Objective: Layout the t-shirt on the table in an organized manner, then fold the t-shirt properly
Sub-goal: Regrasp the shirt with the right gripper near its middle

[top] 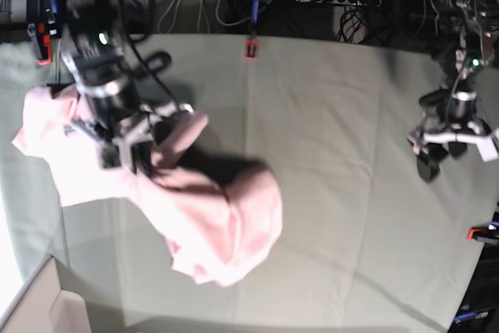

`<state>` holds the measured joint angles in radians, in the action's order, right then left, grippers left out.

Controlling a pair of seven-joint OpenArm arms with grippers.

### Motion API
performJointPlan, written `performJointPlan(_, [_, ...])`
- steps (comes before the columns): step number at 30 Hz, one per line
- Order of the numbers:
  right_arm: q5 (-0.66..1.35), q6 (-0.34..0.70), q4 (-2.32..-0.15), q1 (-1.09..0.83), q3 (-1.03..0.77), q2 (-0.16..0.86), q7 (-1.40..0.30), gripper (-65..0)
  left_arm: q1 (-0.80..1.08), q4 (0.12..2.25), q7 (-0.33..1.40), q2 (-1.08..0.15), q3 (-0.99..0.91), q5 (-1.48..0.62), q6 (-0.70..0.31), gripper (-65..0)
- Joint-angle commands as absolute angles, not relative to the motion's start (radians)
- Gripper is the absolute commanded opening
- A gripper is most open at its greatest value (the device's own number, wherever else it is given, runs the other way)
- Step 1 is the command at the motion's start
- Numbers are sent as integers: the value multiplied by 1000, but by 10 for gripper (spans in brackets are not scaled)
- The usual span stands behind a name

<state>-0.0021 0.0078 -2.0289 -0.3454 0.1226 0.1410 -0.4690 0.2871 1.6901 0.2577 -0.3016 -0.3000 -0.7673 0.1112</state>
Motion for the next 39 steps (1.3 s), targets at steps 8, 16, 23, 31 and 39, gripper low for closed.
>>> performJointPlan(8, [5,15,-1985,-325,-13,136,-308,-650,245,1699,243,-314,-277,-762,108,-164])
performJointPlan(16, [4,62,-1676,-5,-87,182,-519,-539,226,1681,245,-317,-282,-760,108,-164])
performJointPlan(23, [5,134,-1662,51,-117,168,-621,-293,234,1659,245,-326,-285,-759,108,-160])
performJointPlan(31, [5,137,-1755,-91,-18,18,-588,-282,237,1612,245,-338,-288,-759,108,-160])
performJointPlan(39, [5,137,-1549,-68,111,-59,-588,-281,257,1612,245,-331,-326,-759,108,-160])
